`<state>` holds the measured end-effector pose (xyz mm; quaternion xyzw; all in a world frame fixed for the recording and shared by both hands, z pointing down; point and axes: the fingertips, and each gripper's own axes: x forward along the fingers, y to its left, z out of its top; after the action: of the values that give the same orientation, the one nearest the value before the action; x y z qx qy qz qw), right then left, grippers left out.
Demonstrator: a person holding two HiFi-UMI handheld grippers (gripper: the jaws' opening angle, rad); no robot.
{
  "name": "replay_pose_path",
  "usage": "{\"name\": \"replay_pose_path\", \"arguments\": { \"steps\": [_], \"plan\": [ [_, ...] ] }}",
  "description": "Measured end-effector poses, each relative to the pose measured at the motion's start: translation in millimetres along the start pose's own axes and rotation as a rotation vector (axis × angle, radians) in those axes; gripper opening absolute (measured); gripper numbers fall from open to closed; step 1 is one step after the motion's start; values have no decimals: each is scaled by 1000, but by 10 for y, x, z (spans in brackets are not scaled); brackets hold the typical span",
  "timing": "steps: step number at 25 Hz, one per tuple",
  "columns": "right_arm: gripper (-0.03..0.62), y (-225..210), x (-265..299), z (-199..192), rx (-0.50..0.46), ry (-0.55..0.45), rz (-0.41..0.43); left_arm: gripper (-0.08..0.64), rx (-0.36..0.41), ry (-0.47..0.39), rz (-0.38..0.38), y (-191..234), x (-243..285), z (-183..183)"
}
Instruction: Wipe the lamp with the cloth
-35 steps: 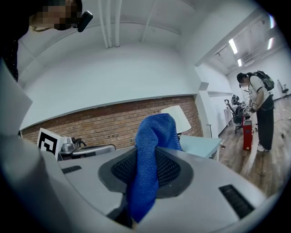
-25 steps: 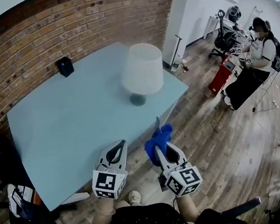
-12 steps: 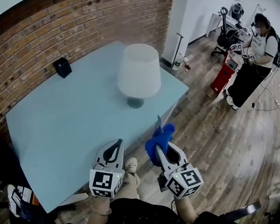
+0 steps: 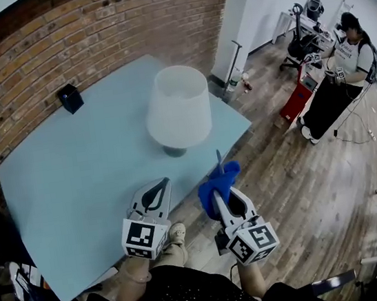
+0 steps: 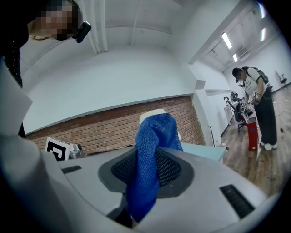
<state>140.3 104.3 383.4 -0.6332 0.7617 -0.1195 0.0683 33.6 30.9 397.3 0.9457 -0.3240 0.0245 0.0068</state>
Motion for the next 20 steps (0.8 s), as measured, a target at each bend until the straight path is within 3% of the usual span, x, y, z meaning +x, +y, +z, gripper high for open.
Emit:
{"name": "replay_pose_path", "arguments": {
  "steps": [4, 14, 20],
  "plan": [
    [95, -153, 356, 286, -66, -21, 29, 9, -6, -38, 32, 316, 298, 181],
    [95, -319, 1210, 1368, -159, -183, 111, 9, 68, -105, 95, 1099, 862, 739],
    [95, -419, 1599, 1764, -252, -240, 88, 8, 76, -117, 119, 1408, 1081, 822]
  ]
}}
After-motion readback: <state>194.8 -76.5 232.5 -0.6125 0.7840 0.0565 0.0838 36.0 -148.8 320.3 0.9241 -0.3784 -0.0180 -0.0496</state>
